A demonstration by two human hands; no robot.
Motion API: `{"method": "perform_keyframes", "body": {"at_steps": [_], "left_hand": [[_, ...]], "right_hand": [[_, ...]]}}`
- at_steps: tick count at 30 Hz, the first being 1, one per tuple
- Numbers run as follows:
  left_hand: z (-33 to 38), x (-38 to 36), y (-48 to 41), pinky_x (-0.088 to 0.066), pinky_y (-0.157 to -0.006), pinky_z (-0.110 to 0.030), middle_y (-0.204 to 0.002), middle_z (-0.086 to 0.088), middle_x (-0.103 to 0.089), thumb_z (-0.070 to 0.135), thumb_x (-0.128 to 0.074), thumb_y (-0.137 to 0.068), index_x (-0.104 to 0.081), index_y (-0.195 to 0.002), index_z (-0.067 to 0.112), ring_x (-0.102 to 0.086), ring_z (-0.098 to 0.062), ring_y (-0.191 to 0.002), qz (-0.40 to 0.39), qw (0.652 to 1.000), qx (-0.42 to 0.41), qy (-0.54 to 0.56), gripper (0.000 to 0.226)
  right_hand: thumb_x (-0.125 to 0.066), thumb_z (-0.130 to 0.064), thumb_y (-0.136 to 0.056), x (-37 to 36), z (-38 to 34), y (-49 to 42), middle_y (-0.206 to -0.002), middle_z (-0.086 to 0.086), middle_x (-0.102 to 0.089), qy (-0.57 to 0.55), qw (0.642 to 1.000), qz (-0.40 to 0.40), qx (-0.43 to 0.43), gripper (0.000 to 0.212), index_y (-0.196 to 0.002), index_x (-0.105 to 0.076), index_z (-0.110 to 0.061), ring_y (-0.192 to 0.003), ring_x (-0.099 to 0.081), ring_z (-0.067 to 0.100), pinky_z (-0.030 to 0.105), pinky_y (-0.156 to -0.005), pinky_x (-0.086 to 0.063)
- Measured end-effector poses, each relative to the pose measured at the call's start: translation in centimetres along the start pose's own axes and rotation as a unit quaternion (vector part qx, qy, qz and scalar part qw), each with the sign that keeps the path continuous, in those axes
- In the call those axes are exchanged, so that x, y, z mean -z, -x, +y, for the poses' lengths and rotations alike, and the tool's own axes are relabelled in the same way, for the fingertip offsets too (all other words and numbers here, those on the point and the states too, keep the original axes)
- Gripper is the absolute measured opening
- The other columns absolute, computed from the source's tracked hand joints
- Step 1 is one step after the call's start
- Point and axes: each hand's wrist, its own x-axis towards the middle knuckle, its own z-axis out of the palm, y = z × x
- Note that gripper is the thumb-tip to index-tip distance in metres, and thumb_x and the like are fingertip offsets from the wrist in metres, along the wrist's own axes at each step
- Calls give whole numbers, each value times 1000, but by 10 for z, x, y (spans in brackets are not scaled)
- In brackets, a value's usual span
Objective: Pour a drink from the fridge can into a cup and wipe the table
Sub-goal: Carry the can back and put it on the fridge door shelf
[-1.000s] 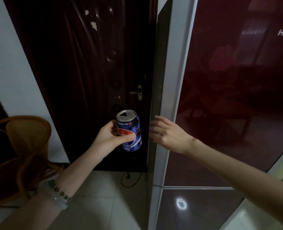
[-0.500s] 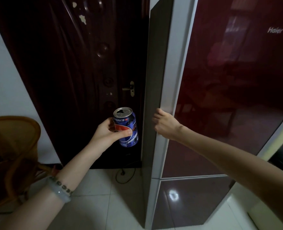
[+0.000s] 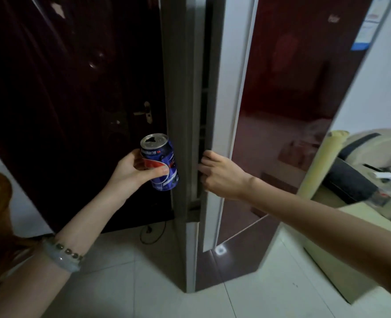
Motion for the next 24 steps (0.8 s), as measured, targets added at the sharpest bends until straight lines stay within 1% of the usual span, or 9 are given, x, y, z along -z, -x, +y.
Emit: {"method": "perform_keyframes", "body": {"at_steps": [3, 5, 7, 11, 13, 17, 19, 21, 24], "left_hand": [[6, -17, 19, -50, -73, -14, -99, 5, -71, 23, -89, -47, -61, -104, 23, -66, -5, -94, -43, 999, 0, 5, 64], [11, -29, 32, -50, -79, -19, -105, 3, -70, 34, -84, -44, -60, -108, 24, -66, -7, -97, -72, 997, -2, 4, 70], [16, -44, 46, -48, -85, -23, -109, 2, -69, 37, -83, -43, -59, -113, 24, -65, -8, -101, -92, 996, -7, 9, 75], [31, -81, 73, -50, -77, -16, -107, 8, -70, 33, -84, -46, -59, -110, 28, -65, -5, -99, -120, 993, -17, 15, 70], [37, -99, 86, -50, -78, -17, -105, 9, -70, 35, -84, -45, -59, -109, 29, -65, -4, -99, -117, 993, -24, 17, 68], [43, -134, 115, -48, -92, -31, -114, 2, -67, 39, -83, -42, -57, -118, 21, -63, -11, -105, -130, 991, -19, 31, 82], [46, -151, 130, -48, -92, -32, -114, 1, -66, 38, -83, -41, -57, -118, 20, -63, -12, -105, -144, 989, -16, 29, 83], [47, -169, 143, -49, -88, -28, -111, 3, -67, 32, -86, -44, -57, -115, 22, -64, -8, -100, -151, 988, -16, 30, 77], [50, -196, 159, -53, -74, -16, -104, 6, -65, 4, -81, -64, -55, -116, 15, -65, 4, -85, -155, 987, -19, 31, 59]], "right_hand": [[-65, -14, -70, 18, -12, 36, -68, 1, -59, -13, 999, 32, -19, 13, -58, -65, -20, -75, -56, 25, 36, -99, -31], [-63, -14, -73, 29, -19, 60, -71, 2, -58, -16, 999, 37, -32, 16, -58, -66, -20, -75, -55, 24, 35, -100, -30], [-62, -11, -74, 43, -26, 82, -70, 3, -57, -29, 997, 47, -55, 17, -59, -66, -17, -72, -54, 24, 35, -98, -31], [-61, -9, -78, 70, -39, 131, -70, 5, -55, -48, 992, 65, -101, 15, -65, -64, -12, -69, -53, 25, 35, -92, -36], [-58, -11, -82, 82, -45, 158, -74, 5, -56, -44, 991, 43, -121, 15, -69, -66, -12, -73, -54, 24, 36, -95, -36], [-50, -15, -87, 107, -56, 215, -88, 7, -63, -53, 984, -12, -168, 21, -83, -70, -11, -87, -60, 24, 39, -103, -34], [-49, -16, -87, 118, -60, 243, -94, 10, -65, -52, 979, -23, -195, 22, -87, -70, -9, -92, -62, 26, 41, -105, -33], [-52, -15, -83, 129, -63, 267, -97, 12, -65, -47, 972, -37, -225, 20, -89, -70, -8, -92, -61, 28, 43, -104, -35], [-47, -18, -81, 143, -68, 301, -106, 14, -65, -51, 955, -84, -281, 30, -99, -69, -8, -97, -60, 29, 44, -103, -39]]}}
